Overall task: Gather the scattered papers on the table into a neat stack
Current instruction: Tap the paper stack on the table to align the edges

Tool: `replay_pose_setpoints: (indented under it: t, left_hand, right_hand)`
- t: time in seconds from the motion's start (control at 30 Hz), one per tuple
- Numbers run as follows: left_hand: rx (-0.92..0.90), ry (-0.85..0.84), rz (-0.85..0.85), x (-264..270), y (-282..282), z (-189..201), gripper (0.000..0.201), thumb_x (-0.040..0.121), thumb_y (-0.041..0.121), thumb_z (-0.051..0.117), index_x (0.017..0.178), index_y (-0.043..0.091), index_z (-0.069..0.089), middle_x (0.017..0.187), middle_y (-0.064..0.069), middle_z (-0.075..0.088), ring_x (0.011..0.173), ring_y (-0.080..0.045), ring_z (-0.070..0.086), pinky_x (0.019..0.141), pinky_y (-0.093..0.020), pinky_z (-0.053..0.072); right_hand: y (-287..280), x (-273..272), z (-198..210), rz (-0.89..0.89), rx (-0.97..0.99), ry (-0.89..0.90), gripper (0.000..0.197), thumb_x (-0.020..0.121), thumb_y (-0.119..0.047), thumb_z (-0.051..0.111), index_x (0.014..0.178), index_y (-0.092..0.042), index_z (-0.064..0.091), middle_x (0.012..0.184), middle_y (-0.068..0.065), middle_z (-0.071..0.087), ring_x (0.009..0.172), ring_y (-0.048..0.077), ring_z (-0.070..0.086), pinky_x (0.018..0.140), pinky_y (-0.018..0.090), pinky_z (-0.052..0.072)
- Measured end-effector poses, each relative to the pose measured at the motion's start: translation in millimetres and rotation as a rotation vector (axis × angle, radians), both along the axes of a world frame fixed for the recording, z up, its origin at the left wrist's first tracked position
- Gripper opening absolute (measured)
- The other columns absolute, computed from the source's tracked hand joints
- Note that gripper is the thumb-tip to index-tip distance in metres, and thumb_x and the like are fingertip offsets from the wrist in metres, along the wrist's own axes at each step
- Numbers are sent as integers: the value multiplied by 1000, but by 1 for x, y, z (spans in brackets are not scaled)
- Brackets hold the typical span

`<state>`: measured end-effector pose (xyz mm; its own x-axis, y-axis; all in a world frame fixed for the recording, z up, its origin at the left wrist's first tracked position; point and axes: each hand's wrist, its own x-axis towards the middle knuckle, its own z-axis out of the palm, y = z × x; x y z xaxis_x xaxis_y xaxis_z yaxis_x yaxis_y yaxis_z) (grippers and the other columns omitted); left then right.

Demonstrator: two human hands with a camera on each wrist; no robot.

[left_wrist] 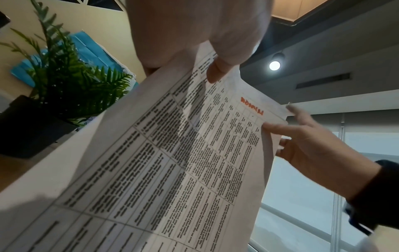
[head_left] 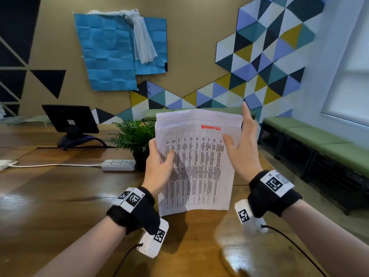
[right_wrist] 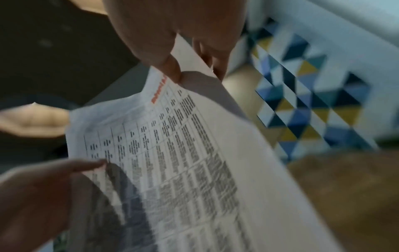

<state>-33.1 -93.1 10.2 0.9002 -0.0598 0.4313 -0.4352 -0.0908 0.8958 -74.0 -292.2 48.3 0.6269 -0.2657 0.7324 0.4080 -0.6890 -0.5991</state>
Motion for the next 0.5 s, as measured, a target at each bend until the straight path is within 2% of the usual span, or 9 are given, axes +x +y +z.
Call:
replay_pose_setpoints:
  t: [0.07, 0.1, 0.2, 0.27, 0.33, 0.4, 0.43, 0.5]
  left_hand:
    - [-3, -2, -9, 0, 0, 0, 33, 93, 11, 52, 117, 27, 35, 101, 19, 56, 91, 7, 56, 71, -11, 43]
    - [-7, -3, -14, 0, 1, -1, 33, 93, 11, 52, 118, 26, 35, 102, 18, 57, 92, 6, 56, 73, -12, 43]
    - [-10, -2, -20, -1, 2, -1, 33, 94, 11, 52, 118, 26, 35, 105, 15, 58, 96, 2, 58, 79, -18, 47]
    - [-8, -4, -17, -1, 3, -1, 32, 93, 12, 53, 117, 26, 35, 108, 10, 59, 101, -8, 61, 86, -29, 50]
    - [-9, -5, -18, -1, 4, -1, 32, 93, 13, 53, 117, 25, 36, 110, 7, 60, 105, -14, 62, 89, -35, 51]
    - [-13, -8, -20, 0, 5, -1, 33, 92, 14, 54, 118, 25, 37, 109, 9, 61, 103, -11, 62, 88, -34, 51]
    - [-17, -6, -23, 2, 6, -2, 33, 92, 14, 55, 118, 25, 37, 107, 11, 61, 101, -7, 61, 87, -33, 50]
    - [-32, 16, -31, 4, 7, -5, 33, 92, 15, 57, 117, 25, 39, 105, 15, 61, 100, -3, 60, 87, -31, 48]
  right_hand:
    - [2, 0, 9, -88, -244, -18, 72, 91, -9, 52, 151, -28, 16, 131, 5, 34, 87, 7, 42, 68, 22, 38]
    - [3, 0, 13, -123, -317, -6, 66, 93, -13, 51, 150, -27, 22, 135, 8, 34, 86, 14, 49, 66, 25, 42]
    - [4, 2, 14, -169, -392, 29, 45, 95, -22, 48, 140, -20, 46, 143, 12, 33, 100, 26, 58, 77, 38, 51]
    - [4, 2, 13, -170, -397, 37, 40, 96, -22, 47, 135, -17, 53, 143, 12, 34, 96, 26, 60, 80, 39, 51]
    - [3, 2, 15, -141, -347, 51, 42, 97, -19, 43, 139, -19, 47, 140, 11, 35, 88, 23, 58, 81, 40, 52]
    - [1, 1, 18, -112, -309, 61, 50, 98, -19, 40, 147, -27, 32, 137, 9, 33, 77, 21, 55, 73, 34, 49]
    - [0, 1, 18, -109, -325, 62, 52, 98, -19, 39, 148, -30, 29, 139, 9, 31, 76, 22, 57, 70, 32, 48]
    - [0, 0, 18, -108, -389, 73, 47, 98, -19, 41, 144, -27, 39, 143, 11, 30, 88, 24, 60, 79, 34, 49]
